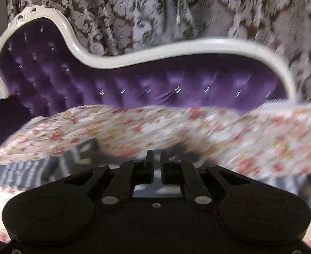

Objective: Fold small clothes
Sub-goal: 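Lift the sleeve with the right tool and fold it across the cardigan body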

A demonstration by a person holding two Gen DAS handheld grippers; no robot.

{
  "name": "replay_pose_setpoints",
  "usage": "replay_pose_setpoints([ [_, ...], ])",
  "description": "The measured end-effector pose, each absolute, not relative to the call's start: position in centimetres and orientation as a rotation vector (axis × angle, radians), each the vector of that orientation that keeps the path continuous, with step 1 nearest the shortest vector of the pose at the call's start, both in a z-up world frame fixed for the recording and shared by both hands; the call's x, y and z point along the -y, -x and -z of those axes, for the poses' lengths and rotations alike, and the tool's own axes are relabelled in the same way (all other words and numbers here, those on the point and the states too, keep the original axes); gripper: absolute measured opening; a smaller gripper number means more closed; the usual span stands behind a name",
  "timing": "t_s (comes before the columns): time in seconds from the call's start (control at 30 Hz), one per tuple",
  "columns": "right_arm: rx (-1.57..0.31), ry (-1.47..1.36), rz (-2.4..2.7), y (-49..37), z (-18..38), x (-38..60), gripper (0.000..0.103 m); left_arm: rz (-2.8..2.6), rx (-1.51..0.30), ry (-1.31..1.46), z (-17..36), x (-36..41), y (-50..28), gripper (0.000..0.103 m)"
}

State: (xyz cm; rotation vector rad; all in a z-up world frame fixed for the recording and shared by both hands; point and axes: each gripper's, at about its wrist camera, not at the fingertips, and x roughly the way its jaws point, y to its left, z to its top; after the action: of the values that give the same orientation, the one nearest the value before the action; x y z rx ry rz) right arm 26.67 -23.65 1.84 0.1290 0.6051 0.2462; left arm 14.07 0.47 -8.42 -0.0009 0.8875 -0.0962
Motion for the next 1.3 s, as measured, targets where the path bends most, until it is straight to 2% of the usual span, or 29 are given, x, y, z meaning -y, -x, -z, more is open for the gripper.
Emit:
replay_pose_setpoints([
  [0.07, -0.635, -0.178, -0.227, -26.7, -0.7, 24.6, 0.021, 0.099, -0.889, 0.001, 8.5, -0.5, -14.1, 0.095],
  [0.13, -0.651, -0.225, -0.175, -26.7, 0.0, 26.5, 0.022, 0.100, -0.888, 0.002, 8.5, -0.5, -14.0, 0.096],
  [0.17, -0.658, -0.250, -0.142, -26.7, 0.2, 27.8, 0.031, 0.100, -0.888, 0.001, 8.5, -0.5, -14.0, 0.096],
  [0.2, -0.662, -0.276, -0.105, -26.5, 0.4, 29.1, 0.047, 0.099, -0.887, 0.001, 8.5, -0.5, -14.0, 0.096],
  [0.27, -0.669, -0.341, -0.023, -26.1, 0.9, 32.3, 0.060, 0.099, -0.886, 0.001, 8.5, -0.5, -14.0, 0.097],
  [0.57, -0.692, -0.587, 0.244, -26.0, 2.7, 43.8, 0.060, 0.100, -0.889, -0.001, 8.7, -0.2, -14.2, 0.102],
  [0.87, -0.710, -0.697, 0.337, -27.8, 4.6, 47.3, 0.060, 0.102, -0.889, 0.001, 8.8, -0.2, -14.2, 0.102],
  [0.93, -0.714, -0.708, 0.369, -28.0, 5.2, 47.5, 0.059, 0.103, -0.888, 0.000, 8.8, -0.2, -14.2, 0.102],
  [0.97, -0.711, -0.706, 0.384, -28.2, 5.4, 47.6, 0.053, 0.103, -0.886, 0.001, 8.8, -0.2, -14.2, 0.102],
  [1.0, -0.708, -0.700, 0.396, -28.3, 5.5, 47.5, 0.040, 0.104, -0.886, 0.001, 8.8, -0.2, -14.2, 0.102],
  [1.03, -0.711, -0.687, 0.404, -28.4, 5.5, 47.5, 0.031, 0.105, -0.885, 0.001, 8.7, -0.2, -14.2, 0.102],
  [1.07, -0.708, -0.666, 0.410, -28.5, 5.3, 47.3, 0.015, 0.105, -0.885, 0.000, 8.7, -0.3, -14.2, 0.102],
  [1.1, -0.695, -0.635, 0.410, -28.6, 4.9, 47.0, 0.011, 0.105, -0.886, 0.001, 8.7, -0.3, -14.2, 0.102],
  [1.3, -0.538, -0.306, 0.302, -28.2, -1.5, 41.0, 0.010, 0.105, -0.884, 0.001, 8.7, -0.3, -14.2, 0.102],
])
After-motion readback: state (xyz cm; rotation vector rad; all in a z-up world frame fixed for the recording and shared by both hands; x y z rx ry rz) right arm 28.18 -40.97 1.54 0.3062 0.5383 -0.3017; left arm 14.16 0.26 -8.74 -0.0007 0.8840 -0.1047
